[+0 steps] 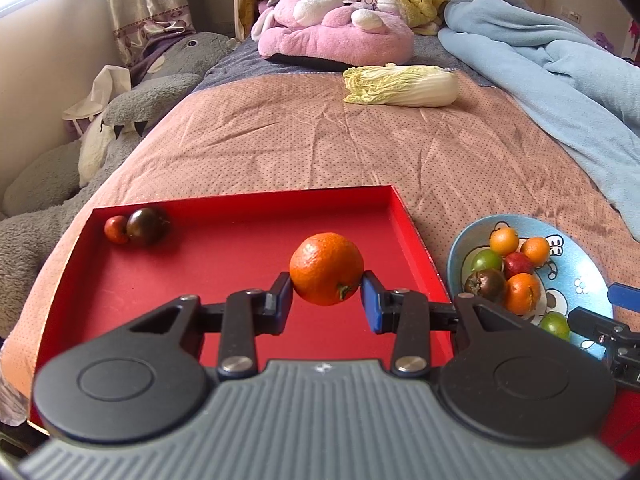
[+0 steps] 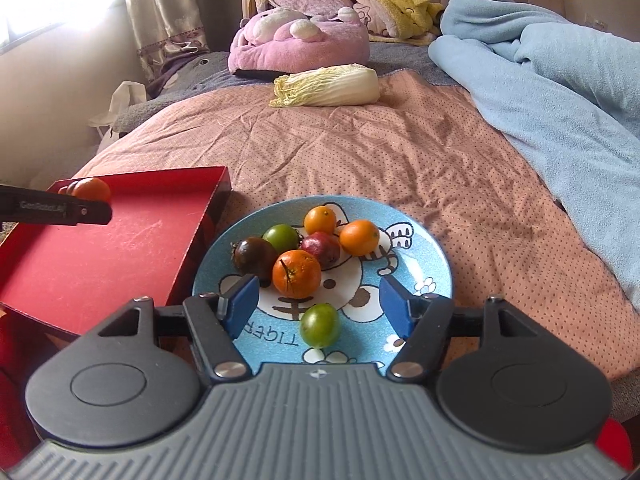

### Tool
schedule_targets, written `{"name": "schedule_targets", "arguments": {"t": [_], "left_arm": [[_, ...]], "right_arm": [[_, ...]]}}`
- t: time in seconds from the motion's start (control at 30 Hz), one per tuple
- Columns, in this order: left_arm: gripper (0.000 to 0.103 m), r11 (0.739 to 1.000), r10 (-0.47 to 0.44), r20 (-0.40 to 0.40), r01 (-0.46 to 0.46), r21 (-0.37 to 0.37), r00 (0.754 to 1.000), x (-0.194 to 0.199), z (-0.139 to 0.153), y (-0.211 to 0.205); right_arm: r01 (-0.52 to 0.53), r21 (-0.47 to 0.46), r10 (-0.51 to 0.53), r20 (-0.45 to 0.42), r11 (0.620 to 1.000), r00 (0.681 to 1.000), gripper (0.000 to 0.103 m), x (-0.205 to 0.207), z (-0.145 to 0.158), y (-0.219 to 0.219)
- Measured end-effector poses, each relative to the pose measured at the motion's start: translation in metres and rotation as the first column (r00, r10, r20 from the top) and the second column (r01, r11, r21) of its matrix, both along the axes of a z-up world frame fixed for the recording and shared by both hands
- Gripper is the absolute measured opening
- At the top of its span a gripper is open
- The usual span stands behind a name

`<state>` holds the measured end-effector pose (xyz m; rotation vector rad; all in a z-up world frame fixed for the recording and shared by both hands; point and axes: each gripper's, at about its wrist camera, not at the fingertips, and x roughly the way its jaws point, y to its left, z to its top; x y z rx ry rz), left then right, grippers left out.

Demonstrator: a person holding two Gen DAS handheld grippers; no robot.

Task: Organize fruits
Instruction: 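Lower the orange onto the tiger plate and open the right tool, then lower the orange onto the tiger plate and open the left tool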

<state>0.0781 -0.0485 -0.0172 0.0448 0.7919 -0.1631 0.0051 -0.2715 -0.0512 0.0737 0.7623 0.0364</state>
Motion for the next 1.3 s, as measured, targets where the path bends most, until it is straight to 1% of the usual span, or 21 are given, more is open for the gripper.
{"name": "schedule_targets", "arguments": {"t": [0.17, 0.23, 0.27, 0.3, 0.57, 0.87, 1.13, 1.3], "left_arm": [[0.04, 0.999, -0.044, 0.0, 0.044, -0.004, 0.999, -0.002, 0.001, -0.02], [0.04, 0.998, -0.064, -0.002, 0.064, -0.005, 0.998, -0.004, 0.0, -0.029], [0.04, 0.997, -0.075, -0.003, 0.075, -0.004, 0.997, -0.005, 0.0, -0.033], [0.04, 0.996, -0.084, -0.005, 0.084, -0.004, 0.996, -0.005, -0.001, -0.037], [0.04, 0.985, -0.175, -0.026, 0.175, -0.007, 0.984, -0.012, -0.008, -0.077], [0.04, 0.966, -0.258, -0.058, 0.259, 0.001, 0.964, -0.018, -0.022, -0.115], [0.041, 0.952, -0.302, -0.071, 0.304, 0.019, 0.95, -0.018, -0.03, -0.137], [0.041, 0.948, -0.313, -0.075, 0.316, 0.026, 0.947, -0.016, -0.033, -0.145]], "right_arm": [[-0.026, 0.014, 0.026, -0.004, 1.0, 1.0, 0.073, -0.018, 0.006, 0.004], [-0.028, 0.014, 0.028, -0.005, 1.0, 1.0, 0.078, -0.023, 0.007, 0.004], [-0.024, 0.011, 0.024, -0.002, 1.0, 1.0, 0.082, -0.026, 0.007, 0.003], [-0.019, 0.007, 0.019, 0.003, 1.0, 1.0, 0.082, -0.028, 0.008, 0.001], [0.011, 0.014, -0.011, 0.002, 1.0, 1.0, 0.082, -0.037, 0.01, -0.013], [0.03, 0.011, -0.03, -0.011, 0.999, 0.999, 0.083, -0.045, 0.008, -0.021], [0.046, 0.011, -0.046, -0.016, 0.999, 0.999, 0.084, -0.049, 0.008, -0.028], [0.047, 0.009, -0.046, -0.017, 0.999, 0.999, 0.084, -0.049, 0.008, -0.029]]}}
